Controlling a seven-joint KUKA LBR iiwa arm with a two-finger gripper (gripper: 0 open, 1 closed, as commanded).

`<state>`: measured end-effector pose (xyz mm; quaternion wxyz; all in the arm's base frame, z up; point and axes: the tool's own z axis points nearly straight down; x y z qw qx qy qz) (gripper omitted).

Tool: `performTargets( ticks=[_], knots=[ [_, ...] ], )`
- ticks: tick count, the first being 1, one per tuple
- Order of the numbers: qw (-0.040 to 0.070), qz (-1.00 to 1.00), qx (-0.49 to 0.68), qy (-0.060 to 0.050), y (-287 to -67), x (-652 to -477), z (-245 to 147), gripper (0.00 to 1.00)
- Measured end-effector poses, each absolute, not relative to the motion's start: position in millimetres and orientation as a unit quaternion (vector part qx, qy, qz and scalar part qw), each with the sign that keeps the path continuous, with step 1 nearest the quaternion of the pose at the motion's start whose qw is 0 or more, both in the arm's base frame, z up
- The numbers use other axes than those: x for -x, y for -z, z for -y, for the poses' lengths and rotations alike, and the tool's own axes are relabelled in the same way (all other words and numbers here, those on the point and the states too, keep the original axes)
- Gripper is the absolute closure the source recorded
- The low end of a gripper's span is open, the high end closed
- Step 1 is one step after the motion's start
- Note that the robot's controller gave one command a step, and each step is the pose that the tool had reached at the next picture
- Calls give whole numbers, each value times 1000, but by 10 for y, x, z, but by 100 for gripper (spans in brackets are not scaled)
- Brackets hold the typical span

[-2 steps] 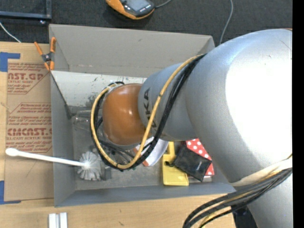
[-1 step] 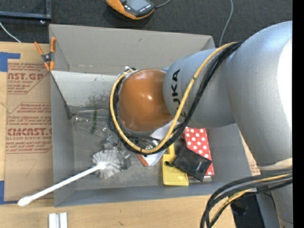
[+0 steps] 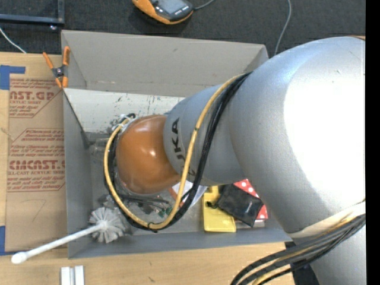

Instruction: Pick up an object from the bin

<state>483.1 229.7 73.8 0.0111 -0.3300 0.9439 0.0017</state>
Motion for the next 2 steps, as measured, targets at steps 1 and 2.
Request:
performTargets(
  ticks=[1, 2],
  knots=[
    [11, -944, 330, -2, -738, -4832, -2297, 100],
    [10, -944, 330, -2, -759, -4827, -2291, 100]
  ],
)
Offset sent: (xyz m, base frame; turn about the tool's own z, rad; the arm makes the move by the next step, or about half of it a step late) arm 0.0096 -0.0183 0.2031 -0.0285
